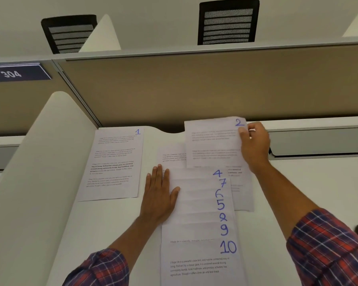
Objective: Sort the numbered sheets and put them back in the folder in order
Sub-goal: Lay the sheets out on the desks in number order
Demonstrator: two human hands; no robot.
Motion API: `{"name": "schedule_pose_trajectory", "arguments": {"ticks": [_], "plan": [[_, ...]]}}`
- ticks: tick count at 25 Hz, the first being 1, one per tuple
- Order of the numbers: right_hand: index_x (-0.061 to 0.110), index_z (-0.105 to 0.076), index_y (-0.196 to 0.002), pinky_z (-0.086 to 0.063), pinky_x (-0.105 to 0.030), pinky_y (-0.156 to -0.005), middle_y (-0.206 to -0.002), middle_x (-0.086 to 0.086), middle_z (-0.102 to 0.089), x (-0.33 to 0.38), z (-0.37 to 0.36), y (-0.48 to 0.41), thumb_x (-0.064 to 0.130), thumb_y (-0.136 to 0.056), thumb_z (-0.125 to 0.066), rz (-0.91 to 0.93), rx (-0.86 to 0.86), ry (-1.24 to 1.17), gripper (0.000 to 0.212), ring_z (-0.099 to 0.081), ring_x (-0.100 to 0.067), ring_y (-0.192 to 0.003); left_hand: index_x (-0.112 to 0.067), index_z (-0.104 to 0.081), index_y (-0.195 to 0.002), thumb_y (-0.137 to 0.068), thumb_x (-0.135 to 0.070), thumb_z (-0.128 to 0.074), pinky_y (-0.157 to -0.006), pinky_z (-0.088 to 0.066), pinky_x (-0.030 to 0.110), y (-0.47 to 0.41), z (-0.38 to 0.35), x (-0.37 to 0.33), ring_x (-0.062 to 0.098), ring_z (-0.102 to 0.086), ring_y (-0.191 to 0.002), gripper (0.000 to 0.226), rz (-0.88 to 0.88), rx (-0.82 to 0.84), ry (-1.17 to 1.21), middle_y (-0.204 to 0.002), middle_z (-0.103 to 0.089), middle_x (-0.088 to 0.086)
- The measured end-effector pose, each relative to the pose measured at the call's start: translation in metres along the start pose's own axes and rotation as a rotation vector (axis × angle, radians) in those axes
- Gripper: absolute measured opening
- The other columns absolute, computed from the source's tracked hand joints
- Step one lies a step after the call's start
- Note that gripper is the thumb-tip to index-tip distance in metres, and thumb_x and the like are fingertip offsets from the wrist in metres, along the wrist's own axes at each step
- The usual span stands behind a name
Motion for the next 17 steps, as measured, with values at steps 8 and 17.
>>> {"name": "schedule_pose_trajectory", "arguments": {"ticks": [8, 17], "plan": [[0.019, -0.051, -0.103, -0.059, -0.029, -0.065, -0.096, -0.008, -0.070, 0.117, 0.036, 0.000, 0.032, -0.108, -0.057, 0.435, 0.054, -0.265, 0.016, -0.073, -0.015, -0.084, -0.026, -0.026, -0.164, -0.099, -0.061, -0.055, -0.129, -0.014, 0.040, -0.037, 0.076, -0.023, 0.016, -0.016, -0.159, 0.080, 0.264, -0.184, 0.755, -0.173, -0.017, -0.004], [0.007, -0.057, -0.111, -0.063, -0.037, -0.077, -0.104, -0.007, -0.077, 0.140, 0.008, 0.005, 0.018, -0.104, -0.064, 0.195, 0.209, -0.656, 0.014, -0.076, -0.022, -0.094, -0.012, -0.071, -0.117, -0.099, -0.016, -0.072, -0.093, -0.062, 0.039, -0.062, 0.166, -0.025, 0.018, -0.075, -0.103, 0.019, 0.162, -0.461, 1.265, -0.109, -0.079, 0.000]]}}
Point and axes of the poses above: each hand's wrist, its own y-axis away from the middle knuckle, its own z-axis out of the back of the hand, x = y × z, the point moved 6 cm from there along -y, towards the middle knuckle
